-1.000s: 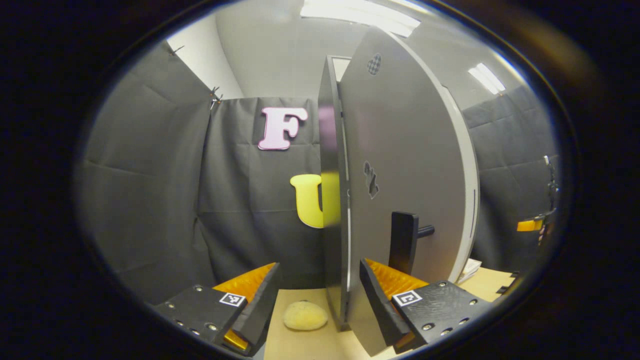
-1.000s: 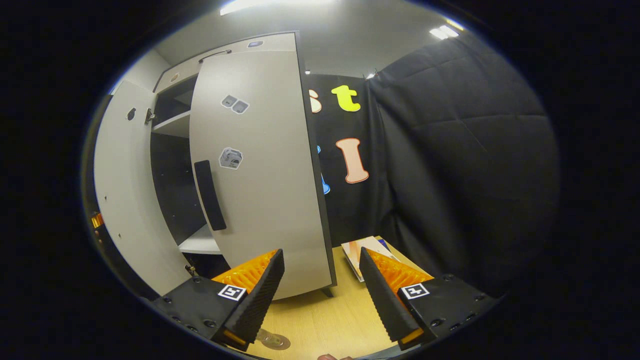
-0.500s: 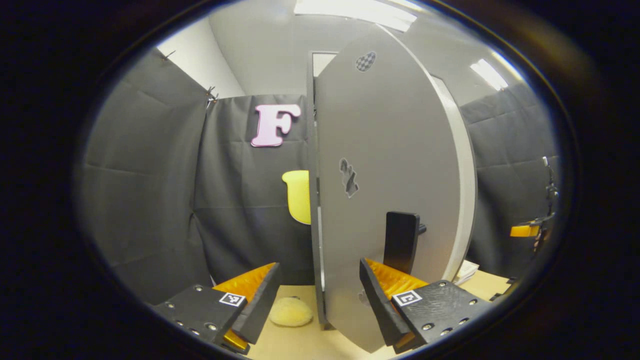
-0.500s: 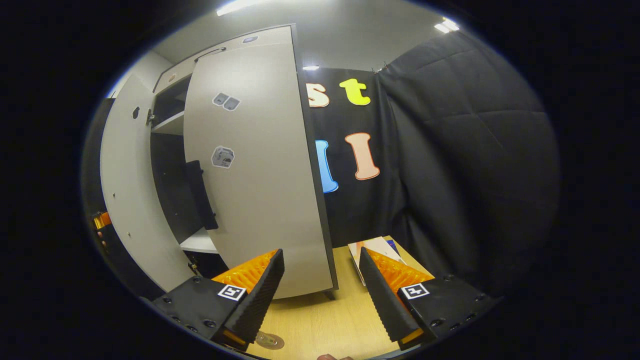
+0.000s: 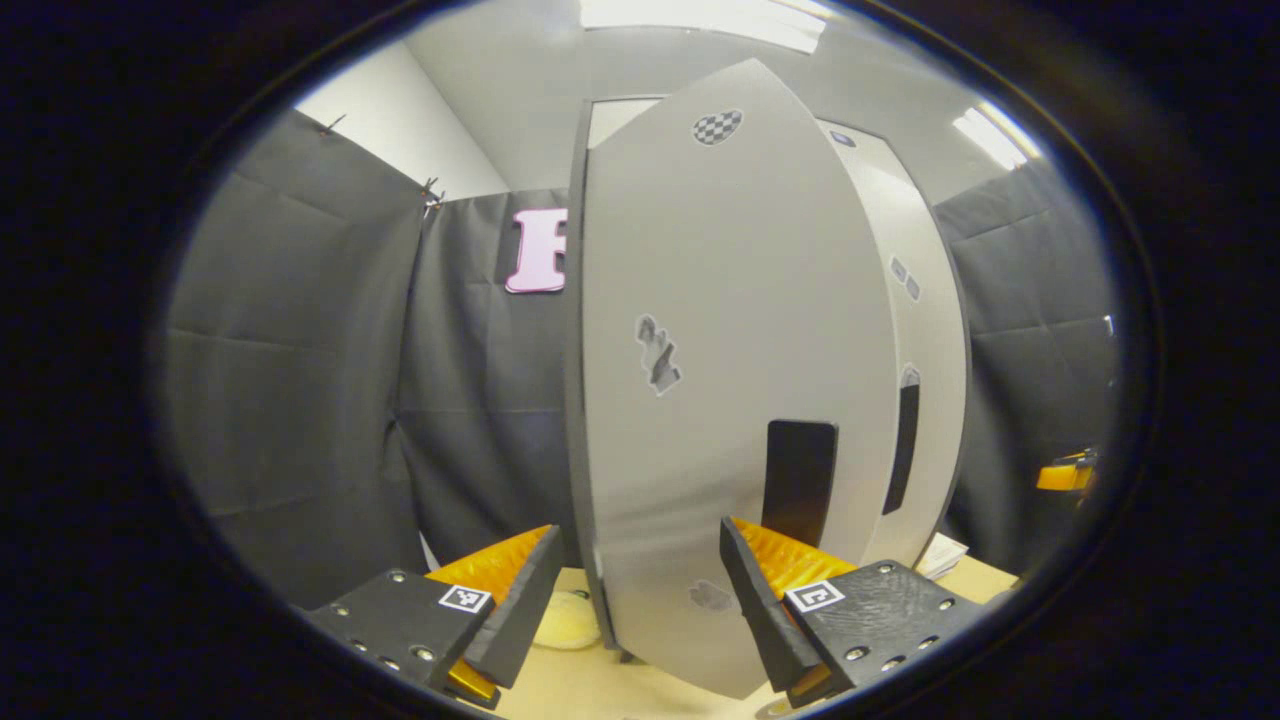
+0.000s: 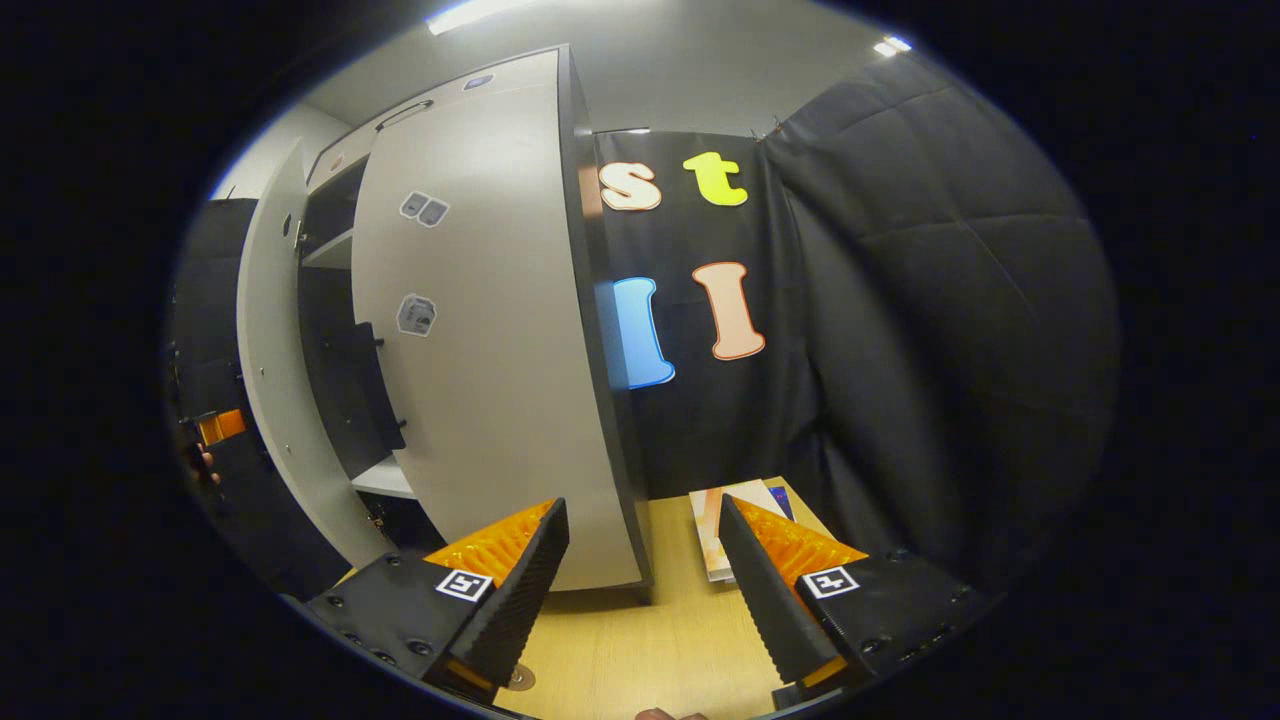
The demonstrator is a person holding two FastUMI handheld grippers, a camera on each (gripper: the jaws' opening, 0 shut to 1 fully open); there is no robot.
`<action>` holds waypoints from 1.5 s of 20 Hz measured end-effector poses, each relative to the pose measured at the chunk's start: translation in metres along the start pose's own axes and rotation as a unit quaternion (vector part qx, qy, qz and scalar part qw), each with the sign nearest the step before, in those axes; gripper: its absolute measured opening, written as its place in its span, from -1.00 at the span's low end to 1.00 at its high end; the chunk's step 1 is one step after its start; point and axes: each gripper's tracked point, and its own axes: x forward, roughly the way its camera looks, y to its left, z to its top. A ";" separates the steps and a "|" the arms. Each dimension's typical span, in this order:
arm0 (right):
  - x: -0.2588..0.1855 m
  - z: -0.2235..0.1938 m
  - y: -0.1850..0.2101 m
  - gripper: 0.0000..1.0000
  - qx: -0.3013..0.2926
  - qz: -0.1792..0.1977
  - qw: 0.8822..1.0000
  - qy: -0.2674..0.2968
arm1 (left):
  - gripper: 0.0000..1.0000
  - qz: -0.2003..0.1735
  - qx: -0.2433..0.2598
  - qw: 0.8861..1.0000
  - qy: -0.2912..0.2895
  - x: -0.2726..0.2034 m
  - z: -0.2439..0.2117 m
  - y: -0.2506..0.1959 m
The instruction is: Grasp the bottle in the cabinet with the left hand and place it on the coaster, then close the right door with the right hand and the left door with the left hand.
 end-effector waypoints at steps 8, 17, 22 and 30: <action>0.011 0.016 -0.013 0.94 -0.064 0.032 0.997 -0.026 | 0.79 0.043 -0.002 0.999 -0.012 -0.054 0.007 -0.038; 0.004 0.008 0.004 0.94 -0.071 0.065 0.995 -0.030 | 0.79 0.034 -0.049 0.997 -0.045 -0.123 0.020 -0.049; 0.002 0.024 0.020 0.94 -0.047 0.053 0.996 -0.055 | 0.79 0.042 -0.041 0.996 -0.069 -0.152 0.034 -0.015; -0.012 0.019 0.056 0.84 -0.040 0.041 0.997 -0.061 | 0.82 0.047 -0.036 0.997 -0.053 -0.142 0.013 0.022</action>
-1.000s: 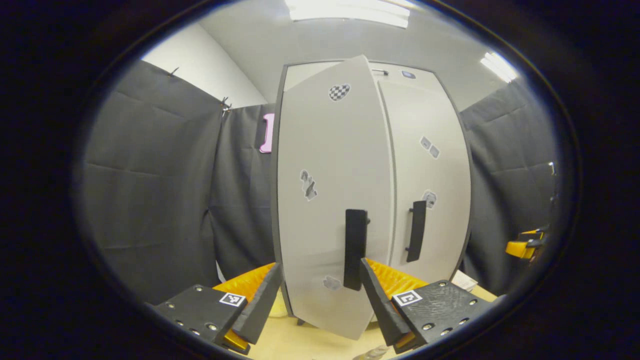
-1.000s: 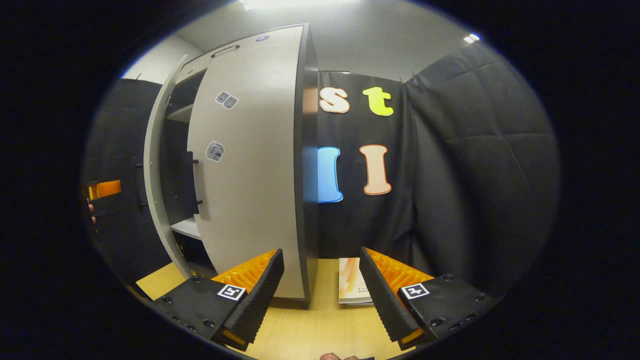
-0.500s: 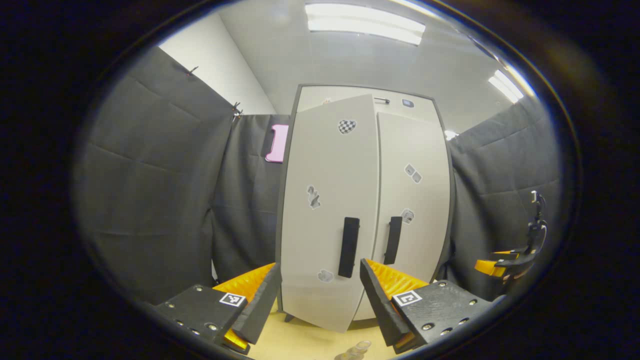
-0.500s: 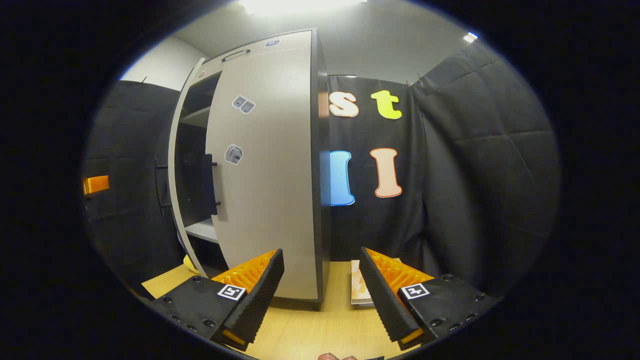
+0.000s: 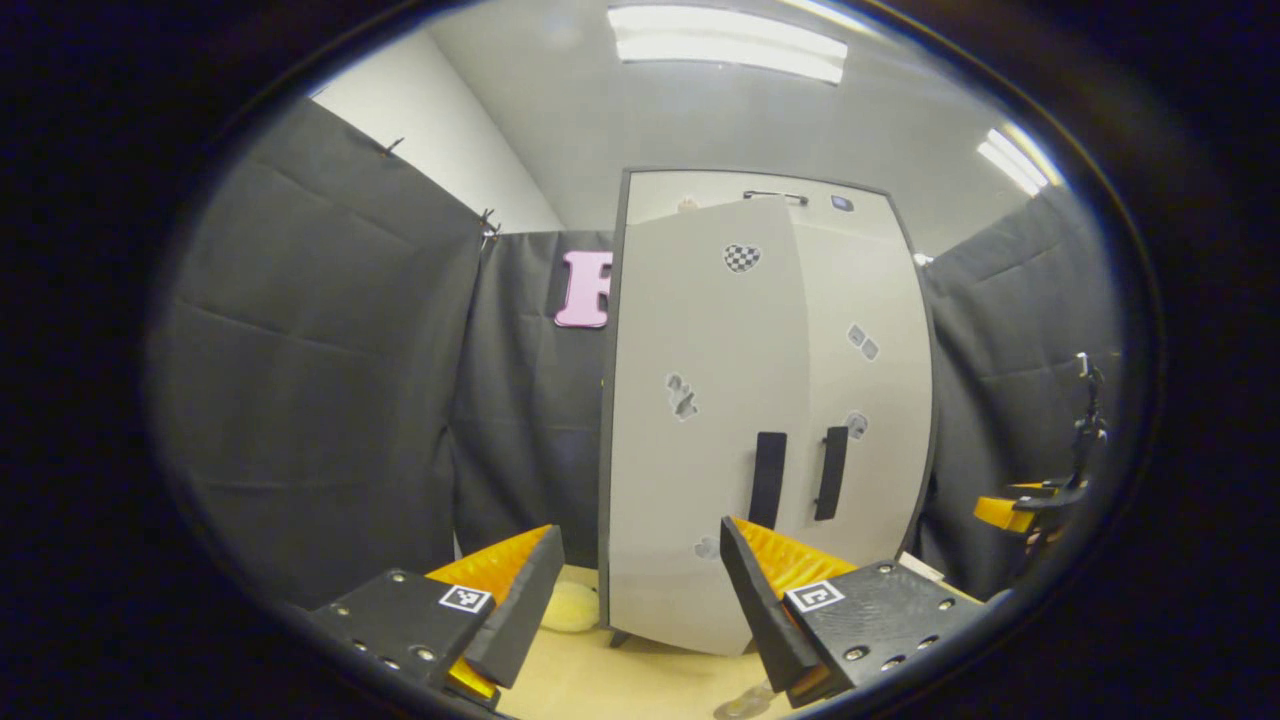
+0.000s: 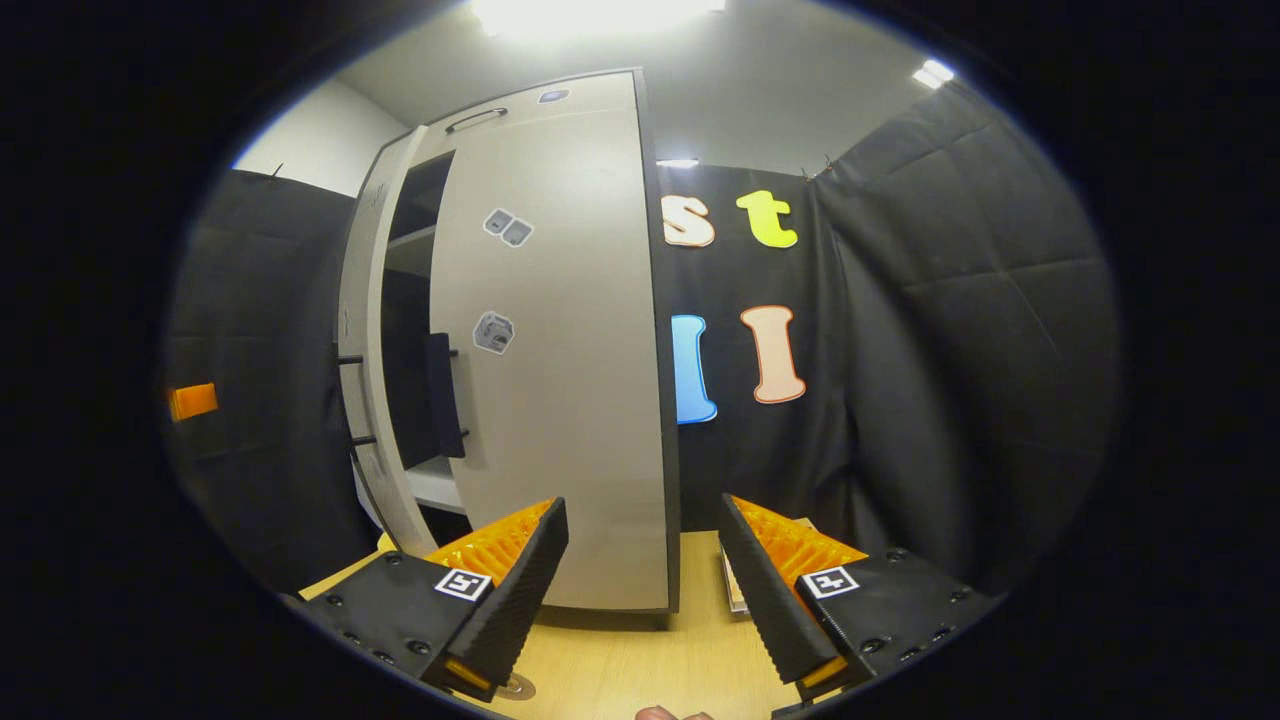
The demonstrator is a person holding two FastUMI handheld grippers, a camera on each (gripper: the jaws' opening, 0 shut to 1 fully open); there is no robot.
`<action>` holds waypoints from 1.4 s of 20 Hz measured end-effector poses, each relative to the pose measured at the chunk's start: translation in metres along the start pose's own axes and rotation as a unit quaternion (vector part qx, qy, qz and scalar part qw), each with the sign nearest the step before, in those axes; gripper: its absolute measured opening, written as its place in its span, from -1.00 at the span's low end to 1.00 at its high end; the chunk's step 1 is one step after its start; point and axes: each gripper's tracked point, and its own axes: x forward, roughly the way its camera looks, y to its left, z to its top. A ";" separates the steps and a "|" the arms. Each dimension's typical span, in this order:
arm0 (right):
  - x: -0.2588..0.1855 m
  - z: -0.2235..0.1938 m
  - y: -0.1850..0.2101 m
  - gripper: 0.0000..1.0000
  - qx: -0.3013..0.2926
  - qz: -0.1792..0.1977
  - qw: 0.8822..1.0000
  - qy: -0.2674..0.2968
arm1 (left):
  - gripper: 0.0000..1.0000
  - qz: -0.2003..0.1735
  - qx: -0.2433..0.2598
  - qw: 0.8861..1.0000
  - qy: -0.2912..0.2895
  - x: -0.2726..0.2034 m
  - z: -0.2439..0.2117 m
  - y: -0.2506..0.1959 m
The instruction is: Grasp the bottle in the cabinet with the left hand and place it on the coaster, then close the right door with the right hand and the left door with the left hand.
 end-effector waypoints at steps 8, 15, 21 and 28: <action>-0.022 -0.037 0.009 0.94 -0.017 -0.017 1.000 0.019 | 0.80 0.000 -0.019 1.000 -0.012 -0.018 -0.016 0.036; -0.016 -0.016 0.027 0.94 -0.002 -0.016 1.000 0.001 | 0.82 -0.010 -0.009 1.000 -0.010 -0.019 -0.024 0.039; -0.009 -0.011 0.024 0.94 -0.013 -0.021 1.000 0.001 | 0.79 -0.009 -0.029 1.000 0.002 -0.019 -0.036 0.043; -0.008 -0.009 0.024 0.94 -0.003 -0.011 1.000 0.010 | 0.81 -0.002 -0.046 0.999 0.006 -0.020 -0.039 0.046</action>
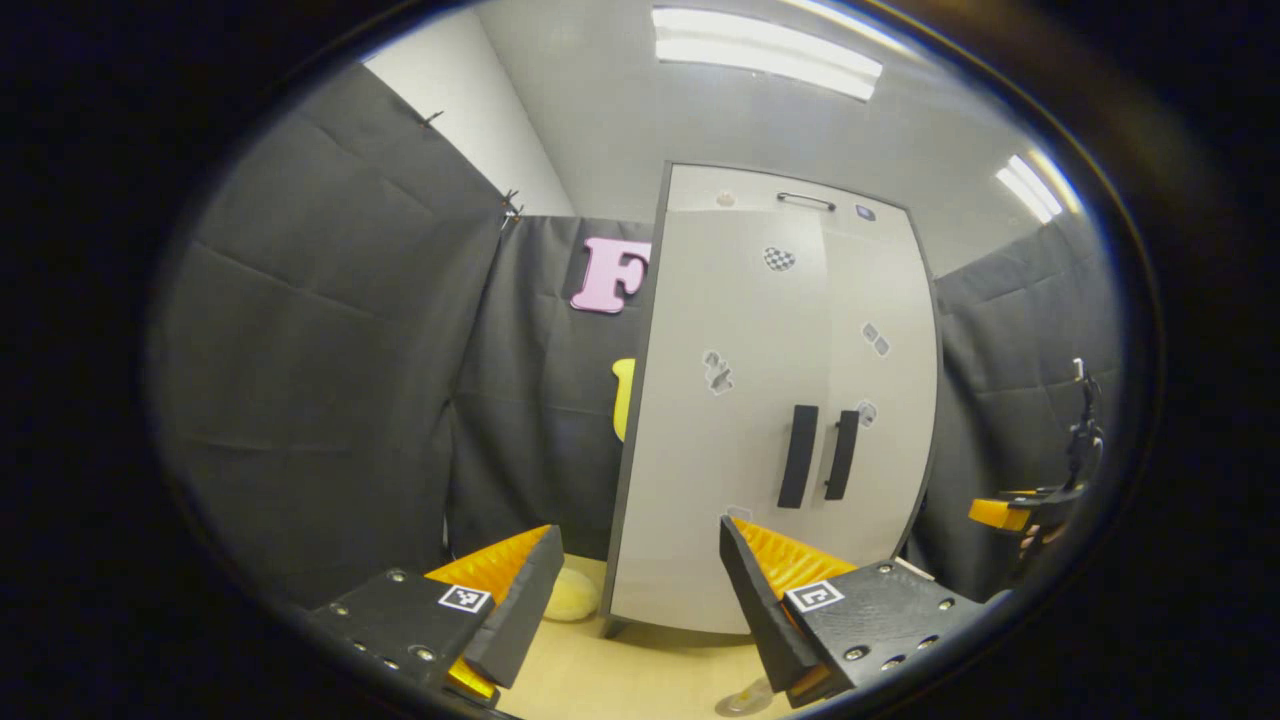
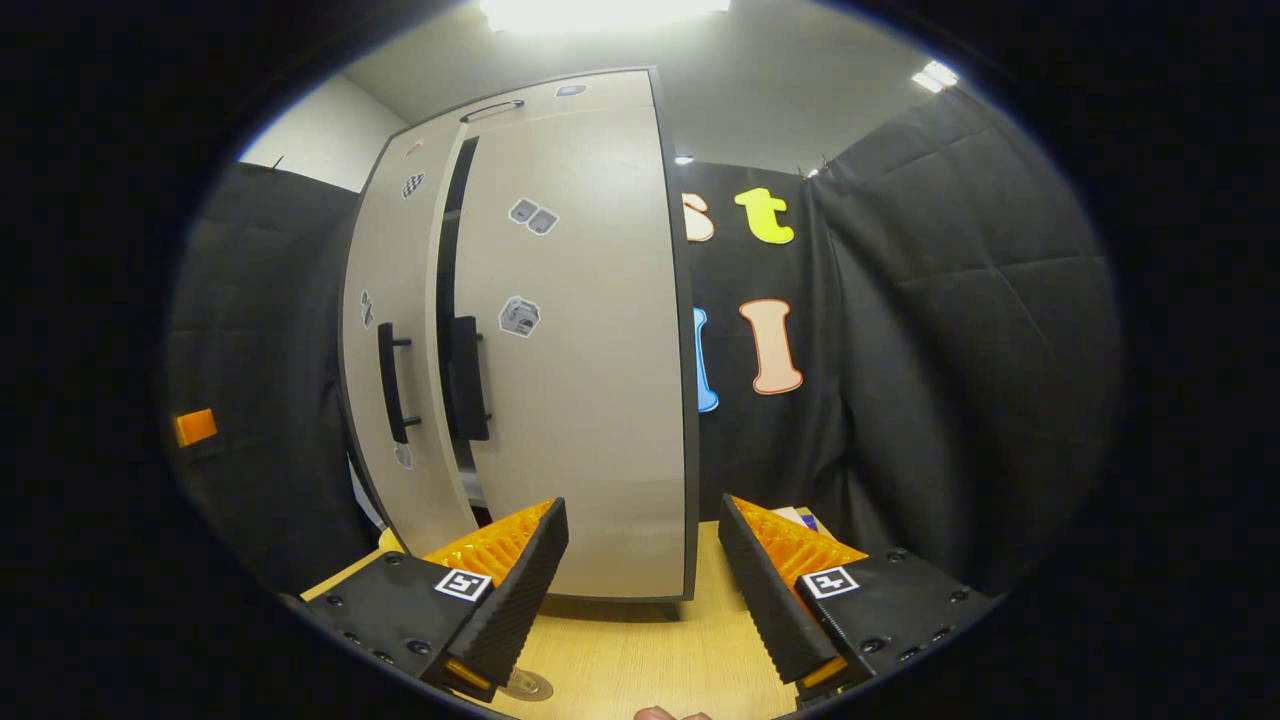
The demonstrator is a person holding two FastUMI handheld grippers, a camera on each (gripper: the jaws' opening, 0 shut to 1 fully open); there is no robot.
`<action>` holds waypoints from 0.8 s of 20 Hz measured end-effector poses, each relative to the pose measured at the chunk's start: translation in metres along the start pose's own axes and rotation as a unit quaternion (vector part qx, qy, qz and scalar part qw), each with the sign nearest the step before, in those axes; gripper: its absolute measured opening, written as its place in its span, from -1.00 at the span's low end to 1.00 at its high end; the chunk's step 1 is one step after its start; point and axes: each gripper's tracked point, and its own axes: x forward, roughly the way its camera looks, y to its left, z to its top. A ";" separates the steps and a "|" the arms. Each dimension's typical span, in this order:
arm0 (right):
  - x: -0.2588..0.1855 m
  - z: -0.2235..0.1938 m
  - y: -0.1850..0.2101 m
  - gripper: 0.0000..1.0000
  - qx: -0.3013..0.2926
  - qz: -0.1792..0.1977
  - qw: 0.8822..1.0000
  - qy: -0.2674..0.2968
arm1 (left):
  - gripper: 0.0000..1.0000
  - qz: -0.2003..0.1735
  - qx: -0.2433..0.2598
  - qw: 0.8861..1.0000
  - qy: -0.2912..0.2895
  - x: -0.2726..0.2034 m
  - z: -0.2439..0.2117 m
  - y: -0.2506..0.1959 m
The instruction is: Grasp the bottle in the cabinet with the left hand and place it on the coaster, then close the right door with the right hand and the left door with the left hand.
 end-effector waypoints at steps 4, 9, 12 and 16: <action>-0.003 0.002 -0.007 0.94 0.002 -0.005 1.000 -0.003 | 0.81 0.010 0.004 1.000 0.010 -0.001 -0.008 -0.001; -0.009 -0.005 -0.013 0.94 0.003 -0.011 1.000 0.005 | 0.79 0.004 0.005 1.000 0.020 -0.008 -0.014 -0.006; -0.011 -0.004 -0.014 0.94 0.003 -0.010 1.000 0.008 | 0.81 -0.012 0.008 1.000 0.023 -0.006 -0.011 -0.015; -0.004 0.000 -0.014 0.94 0.009 -0.011 1.000 0.008 | 0.79 -0.046 0.022 0.999 0.012 -0.001 0.016 -0.028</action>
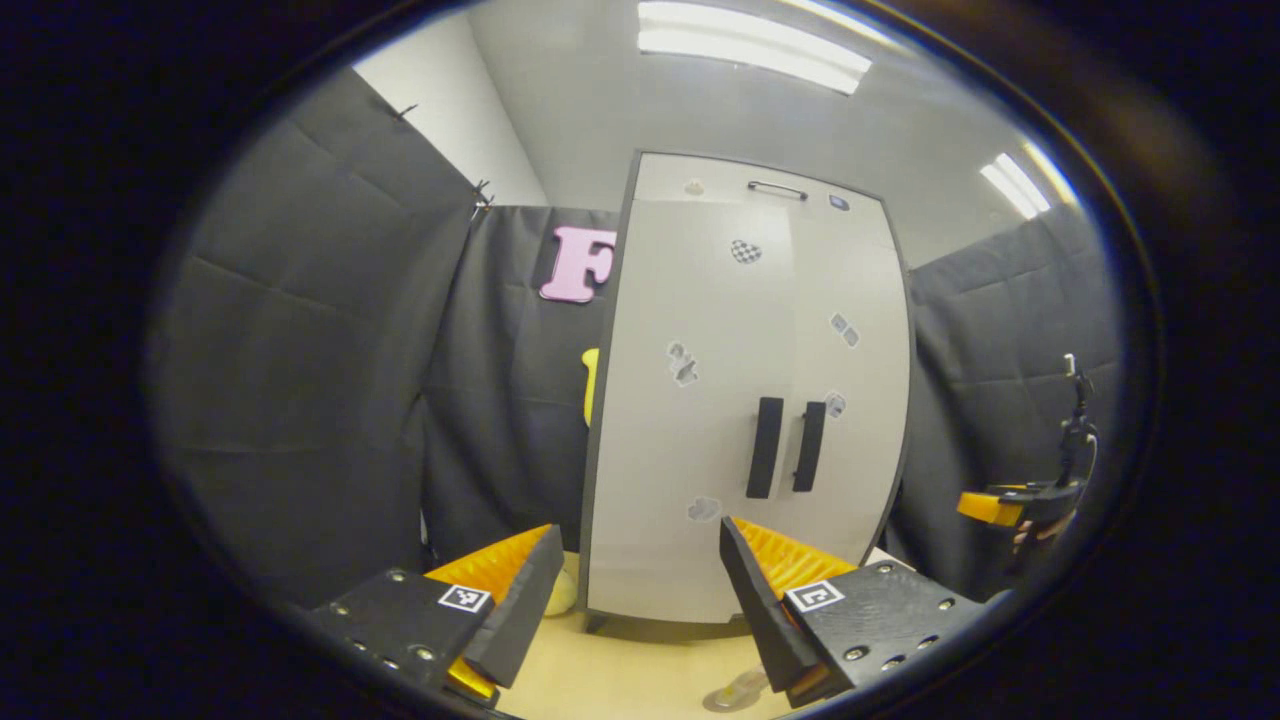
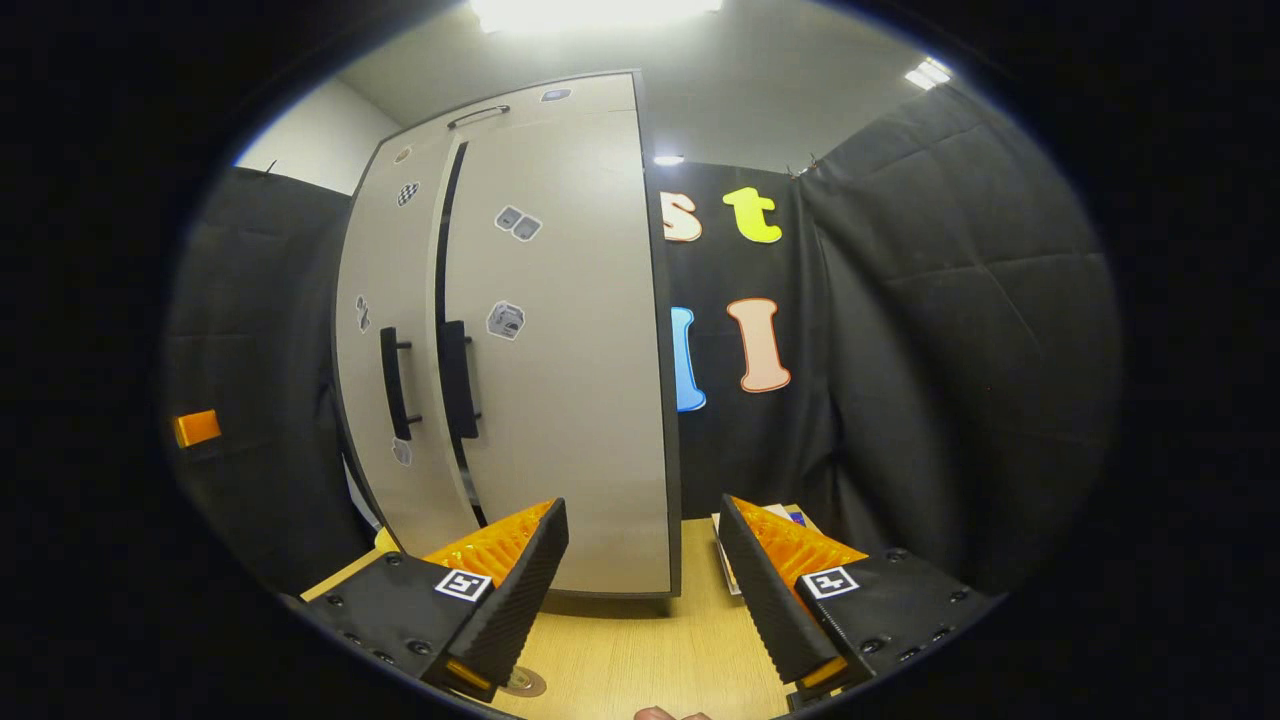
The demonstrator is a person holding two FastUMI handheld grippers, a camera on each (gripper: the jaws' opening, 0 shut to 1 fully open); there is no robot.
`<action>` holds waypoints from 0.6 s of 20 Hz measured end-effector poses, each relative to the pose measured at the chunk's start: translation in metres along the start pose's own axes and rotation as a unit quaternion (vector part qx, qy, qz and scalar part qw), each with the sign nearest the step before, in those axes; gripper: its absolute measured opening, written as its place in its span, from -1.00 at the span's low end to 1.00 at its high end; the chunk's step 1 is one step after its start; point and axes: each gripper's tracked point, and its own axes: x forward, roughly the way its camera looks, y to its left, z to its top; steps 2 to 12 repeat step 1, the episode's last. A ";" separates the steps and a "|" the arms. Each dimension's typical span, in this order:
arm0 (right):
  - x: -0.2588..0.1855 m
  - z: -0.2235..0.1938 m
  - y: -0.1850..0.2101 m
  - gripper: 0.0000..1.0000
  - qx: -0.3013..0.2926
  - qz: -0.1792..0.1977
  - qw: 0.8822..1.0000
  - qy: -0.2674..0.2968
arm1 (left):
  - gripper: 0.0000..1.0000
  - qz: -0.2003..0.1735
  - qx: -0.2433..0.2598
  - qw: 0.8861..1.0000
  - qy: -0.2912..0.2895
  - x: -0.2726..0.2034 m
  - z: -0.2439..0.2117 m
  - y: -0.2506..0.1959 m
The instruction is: Grasp the bottle in the cabinet with the left hand and place it on the coaster, then close the right door with the right hand and the left door with the left hand.
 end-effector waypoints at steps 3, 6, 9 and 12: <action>0.003 -0.001 0.002 0.94 0.002 0.003 1.000 0.005 | 0.79 -0.005 0.005 1.000 0.002 0.000 0.002 -0.005; 0.003 -0.001 0.002 0.94 0.002 0.003 1.000 0.005 | 0.79 -0.005 0.005 1.000 0.002 0.000 0.002 -0.005; 0.003 -0.001 0.002 0.94 0.002 0.003 1.000 0.005 | 0.79 -0.005 0.005 1.000 0.002 0.000 0.002 -0.005; 0.003 -0.001 0.002 0.94 0.002 0.003 1.000 0.005 | 0.79 -0.005 0.005 1.000 0.002 0.000 0.002 -0.005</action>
